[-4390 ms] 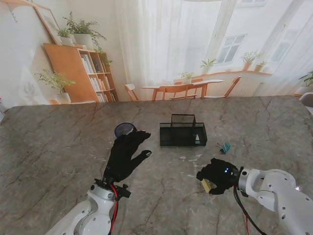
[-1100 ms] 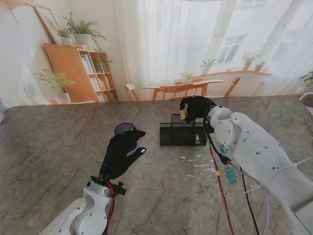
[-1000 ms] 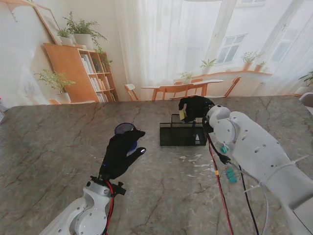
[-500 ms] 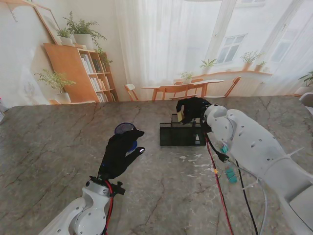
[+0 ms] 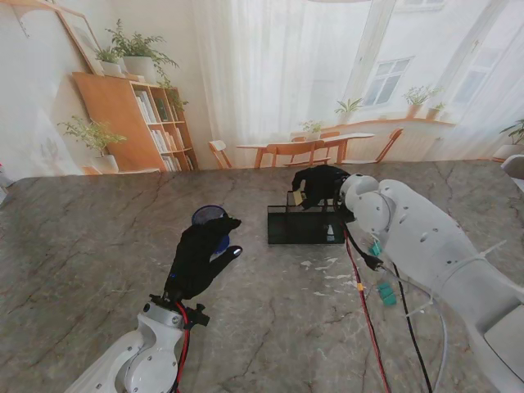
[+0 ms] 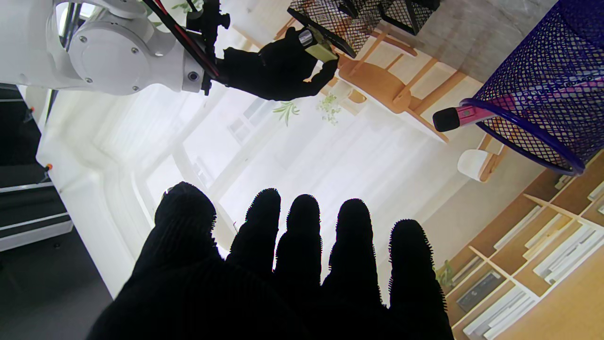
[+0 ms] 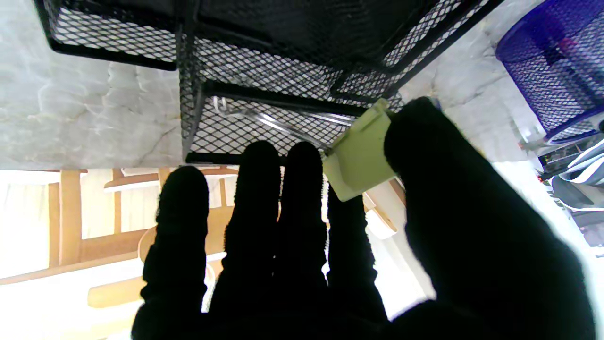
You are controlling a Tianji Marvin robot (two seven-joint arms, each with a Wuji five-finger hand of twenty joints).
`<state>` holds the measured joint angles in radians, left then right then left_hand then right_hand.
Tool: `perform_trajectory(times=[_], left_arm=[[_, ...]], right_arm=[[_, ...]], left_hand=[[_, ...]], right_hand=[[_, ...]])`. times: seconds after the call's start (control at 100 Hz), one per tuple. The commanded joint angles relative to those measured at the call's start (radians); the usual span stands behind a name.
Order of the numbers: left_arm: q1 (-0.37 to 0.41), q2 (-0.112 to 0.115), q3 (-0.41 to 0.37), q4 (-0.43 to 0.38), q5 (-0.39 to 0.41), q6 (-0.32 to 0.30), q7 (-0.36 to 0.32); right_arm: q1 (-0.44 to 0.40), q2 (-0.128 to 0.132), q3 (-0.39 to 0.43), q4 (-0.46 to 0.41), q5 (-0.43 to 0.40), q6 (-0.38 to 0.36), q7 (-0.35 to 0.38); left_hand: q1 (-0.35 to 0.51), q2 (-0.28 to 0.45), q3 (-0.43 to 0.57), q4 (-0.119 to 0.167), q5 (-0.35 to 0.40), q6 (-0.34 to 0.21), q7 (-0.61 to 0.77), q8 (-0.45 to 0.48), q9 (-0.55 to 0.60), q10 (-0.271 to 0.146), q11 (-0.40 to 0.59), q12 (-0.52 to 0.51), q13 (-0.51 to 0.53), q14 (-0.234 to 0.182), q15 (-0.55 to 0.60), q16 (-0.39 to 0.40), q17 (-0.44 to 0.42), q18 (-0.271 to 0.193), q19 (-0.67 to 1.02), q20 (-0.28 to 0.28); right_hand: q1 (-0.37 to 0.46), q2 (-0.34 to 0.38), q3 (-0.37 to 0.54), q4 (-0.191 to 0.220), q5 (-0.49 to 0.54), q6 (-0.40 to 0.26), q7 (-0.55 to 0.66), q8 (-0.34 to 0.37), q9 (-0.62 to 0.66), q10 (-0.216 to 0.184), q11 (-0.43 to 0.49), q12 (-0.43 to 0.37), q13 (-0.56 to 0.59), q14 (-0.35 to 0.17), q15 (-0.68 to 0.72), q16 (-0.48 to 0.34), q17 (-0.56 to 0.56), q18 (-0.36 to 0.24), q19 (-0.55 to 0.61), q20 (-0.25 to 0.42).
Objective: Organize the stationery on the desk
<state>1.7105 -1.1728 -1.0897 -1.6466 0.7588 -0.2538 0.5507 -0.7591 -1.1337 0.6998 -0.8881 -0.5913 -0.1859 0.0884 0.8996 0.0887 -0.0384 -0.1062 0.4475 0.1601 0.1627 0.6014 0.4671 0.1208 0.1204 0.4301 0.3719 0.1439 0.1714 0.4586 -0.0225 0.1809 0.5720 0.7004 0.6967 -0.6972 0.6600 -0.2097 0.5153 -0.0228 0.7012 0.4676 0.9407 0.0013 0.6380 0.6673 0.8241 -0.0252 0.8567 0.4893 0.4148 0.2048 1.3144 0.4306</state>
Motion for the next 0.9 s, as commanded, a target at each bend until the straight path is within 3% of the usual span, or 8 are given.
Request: perform_trajectory(times=[0.0,0.08,0.15,0.17,0.24,0.28,0.38,0.89], left_arm=[[0.006,-0.002,0.001,0.001,-0.003,-0.003,0.003],[0.006,-0.002,0.001,0.001,-0.004,-0.003,0.003],[0.005,-0.002,0.001,0.001,-0.004,-0.004,0.001],[0.005,-0.002,0.001,0.001,-0.004,-0.004,0.000],[0.005,-0.002,0.002,0.001,-0.005,-0.005,-0.001],[0.004,-0.002,0.002,0.001,-0.006,-0.005,-0.001],[0.004,-0.002,0.002,0.001,-0.006,-0.005,-0.001],[0.000,-0.003,0.006,0.005,-0.010,-0.014,-0.002]], right_arm=[[0.006,-0.002,0.001,0.004,0.005,-0.006,0.015],[0.011,0.000,-0.004,0.007,-0.001,-0.022,0.017],[0.014,0.004,-0.005,0.007,-0.006,-0.033,0.024],[0.014,0.004,-0.005,0.007,-0.005,-0.035,0.027],[0.015,0.006,-0.003,0.005,-0.005,-0.042,0.032],[0.016,0.007,-0.003,0.005,-0.006,-0.048,0.033],[0.021,0.010,-0.005,0.007,-0.010,-0.061,0.039],[0.021,0.022,-0.001,-0.011,-0.028,-0.064,0.068]], left_hand=[[0.011,0.062,-0.015,0.039,0.025,-0.024,0.016,0.010,0.016,-0.021,-0.003,0.003,0.018,-0.021,0.007,0.005,-0.005,0.006,-0.023,-0.012],[0.011,0.062,-0.015,0.039,0.024,-0.024,0.015,0.010,0.016,-0.021,-0.003,0.003,0.016,-0.020,0.006,0.005,-0.007,0.006,-0.024,-0.012],[0.010,0.062,-0.016,0.039,0.024,-0.024,0.015,0.010,0.016,-0.022,-0.003,0.003,0.017,-0.020,0.007,0.005,-0.006,0.006,-0.024,-0.012],[0.010,0.062,-0.015,0.039,0.024,-0.024,0.015,0.010,0.016,-0.021,-0.002,0.003,0.018,-0.020,0.007,0.005,-0.006,0.006,-0.024,-0.012],[0.011,0.062,-0.015,0.039,0.025,-0.023,0.016,0.010,0.016,-0.022,-0.003,0.003,0.018,-0.021,0.007,0.005,-0.006,0.006,-0.025,-0.012],[0.010,0.062,-0.015,0.039,0.025,-0.025,0.016,0.010,0.016,-0.023,-0.003,0.003,0.019,-0.020,0.007,0.005,-0.006,0.007,-0.024,-0.011],[0.011,0.062,-0.015,0.039,0.025,-0.023,0.016,0.010,0.017,-0.022,-0.002,0.004,0.019,-0.021,0.007,0.005,-0.006,0.006,-0.025,-0.011],[0.011,0.060,-0.015,0.039,0.027,-0.024,0.017,0.011,0.022,-0.021,-0.001,0.005,0.022,-0.020,0.008,0.006,-0.005,0.008,-0.025,-0.010]], right_hand=[[0.022,0.161,0.035,0.071,0.103,-0.105,0.137,0.040,-0.034,0.028,-0.004,0.001,-0.031,0.004,0.000,0.019,-0.026,0.021,-0.009,0.001],[0.006,0.192,0.017,0.088,0.095,-0.094,0.028,0.092,-0.083,0.040,0.007,-0.044,-0.058,0.010,0.003,0.036,-0.045,0.027,-0.016,0.016],[-0.013,0.212,0.014,0.097,0.086,-0.089,-0.018,0.093,-0.109,0.047,-0.001,-0.050,-0.070,0.012,0.004,0.038,-0.053,0.027,-0.019,0.017],[-0.024,0.227,0.007,0.108,0.091,-0.081,-0.083,0.136,-0.125,0.053,-0.010,-0.051,-0.081,0.015,0.002,0.042,-0.061,0.031,-0.024,0.018],[-0.035,0.244,0.001,0.123,0.086,-0.072,-0.122,0.152,-0.157,0.061,-0.017,-0.048,-0.100,0.019,0.008,0.048,-0.077,0.034,-0.025,0.020],[-0.045,0.262,-0.008,0.144,0.089,-0.064,-0.191,0.201,-0.175,0.066,-0.029,-0.046,-0.110,0.021,0.007,0.052,-0.085,0.035,-0.029,0.021],[-0.061,0.275,-0.007,0.174,0.084,-0.055,-0.237,0.221,-0.205,0.071,-0.043,-0.048,-0.127,0.025,0.007,0.055,-0.096,0.040,-0.032,0.021],[-0.085,0.247,0.004,0.171,-0.053,-0.005,-0.347,0.224,-0.364,0.091,-0.108,-0.060,-0.181,0.038,0.013,0.066,-0.133,0.059,-0.041,0.020]])
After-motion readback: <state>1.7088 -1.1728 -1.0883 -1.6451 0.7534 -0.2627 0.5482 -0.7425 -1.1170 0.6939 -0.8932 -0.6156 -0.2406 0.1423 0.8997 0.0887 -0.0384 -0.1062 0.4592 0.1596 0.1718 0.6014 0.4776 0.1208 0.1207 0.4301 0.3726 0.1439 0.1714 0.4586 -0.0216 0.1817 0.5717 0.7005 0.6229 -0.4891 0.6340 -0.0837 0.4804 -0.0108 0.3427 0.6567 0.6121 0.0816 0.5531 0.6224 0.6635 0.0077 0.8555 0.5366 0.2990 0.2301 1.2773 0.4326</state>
